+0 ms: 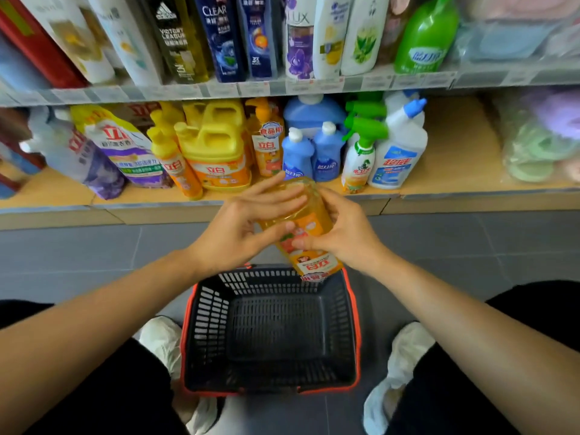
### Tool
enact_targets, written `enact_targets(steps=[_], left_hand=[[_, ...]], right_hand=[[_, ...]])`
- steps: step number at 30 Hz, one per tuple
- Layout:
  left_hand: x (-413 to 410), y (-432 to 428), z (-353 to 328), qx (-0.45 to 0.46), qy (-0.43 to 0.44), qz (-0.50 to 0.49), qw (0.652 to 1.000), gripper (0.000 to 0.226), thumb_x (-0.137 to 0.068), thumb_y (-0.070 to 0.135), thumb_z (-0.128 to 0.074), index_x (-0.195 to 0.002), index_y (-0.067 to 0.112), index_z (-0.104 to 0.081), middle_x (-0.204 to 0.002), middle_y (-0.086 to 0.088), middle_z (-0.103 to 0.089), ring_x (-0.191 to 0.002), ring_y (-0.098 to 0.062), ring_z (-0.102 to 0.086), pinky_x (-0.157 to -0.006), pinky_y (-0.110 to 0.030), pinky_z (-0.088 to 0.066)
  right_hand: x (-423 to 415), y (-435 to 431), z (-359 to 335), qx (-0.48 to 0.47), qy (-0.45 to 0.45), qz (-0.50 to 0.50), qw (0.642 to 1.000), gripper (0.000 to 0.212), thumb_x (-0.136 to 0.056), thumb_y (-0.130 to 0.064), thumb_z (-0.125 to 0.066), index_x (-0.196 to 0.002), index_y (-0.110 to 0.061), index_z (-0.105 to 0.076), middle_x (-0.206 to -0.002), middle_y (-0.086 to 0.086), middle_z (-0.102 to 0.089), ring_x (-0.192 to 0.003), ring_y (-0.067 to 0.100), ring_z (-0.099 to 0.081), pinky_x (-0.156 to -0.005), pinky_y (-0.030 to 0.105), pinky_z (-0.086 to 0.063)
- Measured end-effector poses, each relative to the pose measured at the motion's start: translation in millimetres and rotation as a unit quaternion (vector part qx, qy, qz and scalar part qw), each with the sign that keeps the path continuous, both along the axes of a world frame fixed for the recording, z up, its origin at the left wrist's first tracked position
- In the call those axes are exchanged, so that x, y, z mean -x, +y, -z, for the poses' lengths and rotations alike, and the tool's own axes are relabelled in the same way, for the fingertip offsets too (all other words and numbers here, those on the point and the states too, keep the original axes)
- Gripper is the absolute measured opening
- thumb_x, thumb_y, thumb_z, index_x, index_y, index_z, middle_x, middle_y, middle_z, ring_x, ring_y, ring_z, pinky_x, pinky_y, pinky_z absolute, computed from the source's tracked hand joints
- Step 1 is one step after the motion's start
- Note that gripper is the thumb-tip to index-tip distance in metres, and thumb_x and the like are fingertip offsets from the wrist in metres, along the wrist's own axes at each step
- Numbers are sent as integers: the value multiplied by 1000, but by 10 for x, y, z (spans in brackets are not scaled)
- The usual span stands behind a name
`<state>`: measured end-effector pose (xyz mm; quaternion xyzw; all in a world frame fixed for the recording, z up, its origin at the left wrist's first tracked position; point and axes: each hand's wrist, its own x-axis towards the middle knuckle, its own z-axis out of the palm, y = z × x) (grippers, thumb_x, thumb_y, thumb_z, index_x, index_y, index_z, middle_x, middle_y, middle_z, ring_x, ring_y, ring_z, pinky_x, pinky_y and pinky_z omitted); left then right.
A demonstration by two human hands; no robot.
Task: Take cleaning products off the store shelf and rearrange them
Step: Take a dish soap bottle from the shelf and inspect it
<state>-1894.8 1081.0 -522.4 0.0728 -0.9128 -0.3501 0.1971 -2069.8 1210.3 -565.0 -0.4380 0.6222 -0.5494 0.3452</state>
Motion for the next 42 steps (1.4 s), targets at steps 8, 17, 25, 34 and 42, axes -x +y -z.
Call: enact_targets(steps=[8, 17, 25, 34, 42], left_hand=[[106, -351, 90, 138, 119, -60, 981, 28, -82, 27, -85, -100, 6, -80, -103, -4, -78, -97, -18, -75, -79, -41, -61], [40, -368, 163, -52, 58, -167, 983, 35, -87, 42, -76, -87, 7, -71, -113, -5, -65, -108, -12, -62, -85, -38, -54], [128, -248, 24, -316, 24, -166, 934, 34, -77, 21, -87, -82, 16, -53, -78, 8, -56, -70, -3, -49, -62, -17, -42], [-118, -9, -166, -280, -2, -90, 956, 30, -96, -7, -58, -120, 9, -66, -119, -6, -67, -110, -13, -63, -96, -40, -53], [-212, 207, -81, -49, -4, -13, 999, 46, -101, 14, -56, -146, 18, -47, -158, 0, -39, -151, 1, -18, -126, -42, -18]], right_hand=[[74, -227, -44, -27, 20, 42, 999, 69, -62, -13, -95, -123, -14, -63, -114, -1, -73, -105, 11, -68, -91, 25, -52], [-29, -279, -28, -13, 46, 38, 998, 74, -62, -18, -96, -127, -20, -62, -114, -13, -72, -106, 4, -68, -86, 16, -51], [-97, -210, -44, -22, 58, 18, 998, 87, -61, -14, -96, -137, -12, -56, -123, -2, -68, -116, 13, -65, -96, 30, -53], [-145, 76, -142, -28, 77, 8, 997, 86, -60, -23, -97, -136, -24, -56, -124, -7, -68, -116, 9, -64, -100, 34, -53], [-210, 82, -85, 3, 55, 32, 998, 79, -63, -24, -96, -133, -22, -58, -122, -4, -70, -114, 11, -66, -98, 36, -54]])
